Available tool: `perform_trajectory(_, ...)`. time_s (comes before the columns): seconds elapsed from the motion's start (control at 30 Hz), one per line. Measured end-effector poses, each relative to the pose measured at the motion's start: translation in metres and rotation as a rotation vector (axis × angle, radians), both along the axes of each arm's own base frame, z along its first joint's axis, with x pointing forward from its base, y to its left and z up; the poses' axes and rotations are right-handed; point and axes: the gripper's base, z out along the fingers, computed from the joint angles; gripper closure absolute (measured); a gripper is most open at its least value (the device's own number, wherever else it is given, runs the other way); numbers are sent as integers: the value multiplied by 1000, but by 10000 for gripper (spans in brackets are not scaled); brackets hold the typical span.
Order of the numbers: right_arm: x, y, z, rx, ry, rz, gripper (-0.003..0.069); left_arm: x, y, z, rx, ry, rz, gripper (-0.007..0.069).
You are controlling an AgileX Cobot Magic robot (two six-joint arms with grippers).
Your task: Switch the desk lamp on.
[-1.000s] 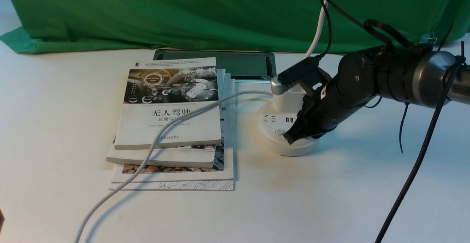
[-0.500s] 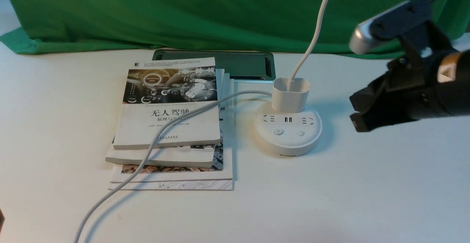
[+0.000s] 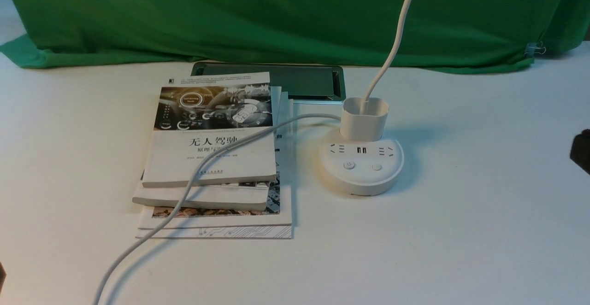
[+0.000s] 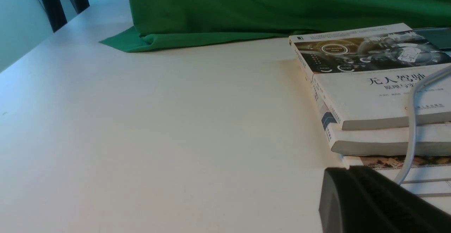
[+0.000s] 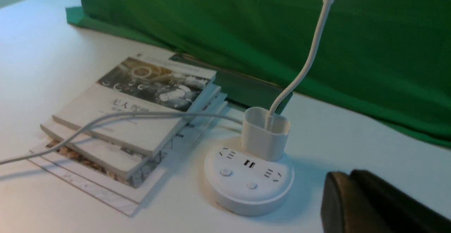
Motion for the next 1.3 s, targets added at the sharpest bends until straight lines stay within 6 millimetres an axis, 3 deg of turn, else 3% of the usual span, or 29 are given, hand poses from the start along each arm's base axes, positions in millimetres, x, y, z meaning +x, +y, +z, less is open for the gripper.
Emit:
perform_trajectory(0.13, -26, -14, -17, 32, -77, -2, 564, 0, 0, 0, 0, 0, 0, 603)
perform_trajectory(0.23, -34, -18, -30, 66, -147, -9, 561, 0, 0, 0, 0, 0, 0, 603)
perform_trajectory(0.33, -36, -22, -56, 109, -236, -40, 554, 0, 0, 0, 0, 0, 0, 603)
perform_trajectory(0.47, -38, -33, -94, 128, -251, -178, 550, 0, 0, 0, 0, 0, 0, 603)
perform_trajectory(0.67, -43, -50, -123, 132, -197, -418, 538, 0, 0, 0, 0, 0, 0, 603)
perform_trajectory(0.8, -46, -55, -127, 142, -195, -495, 528, 0, 0, 0, 0, 0, 0, 603)
perform_trajectory(1.0, -47, -56, -142, 112, -46, -532, 509, 0, 0, 0, 0, 0, 0, 603)
perform_trajectory(1.3, -48, -56, -144, 108, -29, -533, 477, 0, 0, 0, 0, 0, 0, 603)
